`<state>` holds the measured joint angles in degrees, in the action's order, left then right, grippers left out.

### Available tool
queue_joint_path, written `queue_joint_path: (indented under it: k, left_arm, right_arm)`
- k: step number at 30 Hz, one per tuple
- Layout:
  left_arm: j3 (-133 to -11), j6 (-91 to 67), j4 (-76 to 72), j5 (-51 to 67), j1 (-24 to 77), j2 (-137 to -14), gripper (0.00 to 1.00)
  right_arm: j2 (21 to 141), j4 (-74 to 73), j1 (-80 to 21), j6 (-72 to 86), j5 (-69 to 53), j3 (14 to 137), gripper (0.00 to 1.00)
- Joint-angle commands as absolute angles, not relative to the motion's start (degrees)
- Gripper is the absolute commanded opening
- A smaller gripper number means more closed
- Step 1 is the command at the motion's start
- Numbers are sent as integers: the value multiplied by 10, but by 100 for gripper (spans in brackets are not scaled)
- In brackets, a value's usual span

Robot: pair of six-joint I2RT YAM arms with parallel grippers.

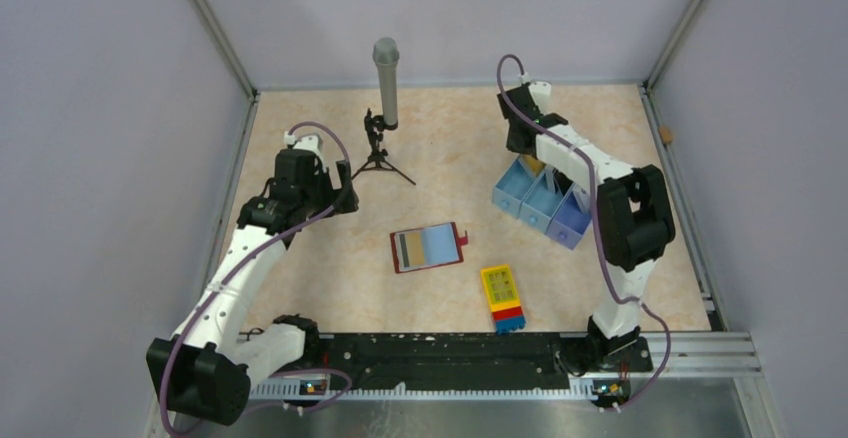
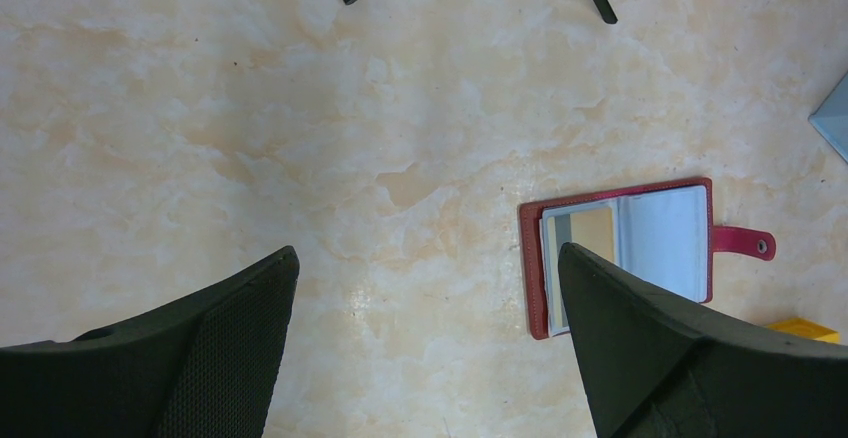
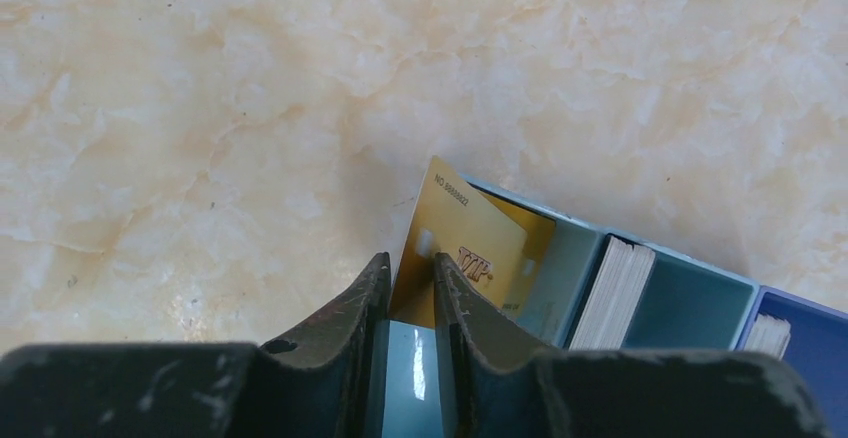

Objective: Put the credit cards into the card holder
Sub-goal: Pick up the credit card from the storage box.

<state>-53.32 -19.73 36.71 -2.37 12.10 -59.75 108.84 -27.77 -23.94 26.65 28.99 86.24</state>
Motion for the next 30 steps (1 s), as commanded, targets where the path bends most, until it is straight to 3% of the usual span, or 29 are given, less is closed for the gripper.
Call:
queue_joint_path:
  k: [1, 11, 22, 27, 30]
  left_arm:
    - [-529, -192, 354, -18, 118, -592, 99]
    - [-528, -192, 354, -13, 118, -589, 99]
    - [-522, -171, 339, 53, 118, -575, 99]
    - [-509, -190, 305, 133, 123, -546, 99]
    - [-473, -221, 233, 193, 139, -513, 98]
  right_arm:
    - [1040, -272, -246, 271, 305, 861, 18]
    - [1015, -318, -248, 270, 331, 856, 0]
    - [913, -356, -257, 236, 364, 818, 0]
    - [823, -344, -260, 187, 300, 788, 0]
    - [760, -309, -260, 142, 166, 750, 0]
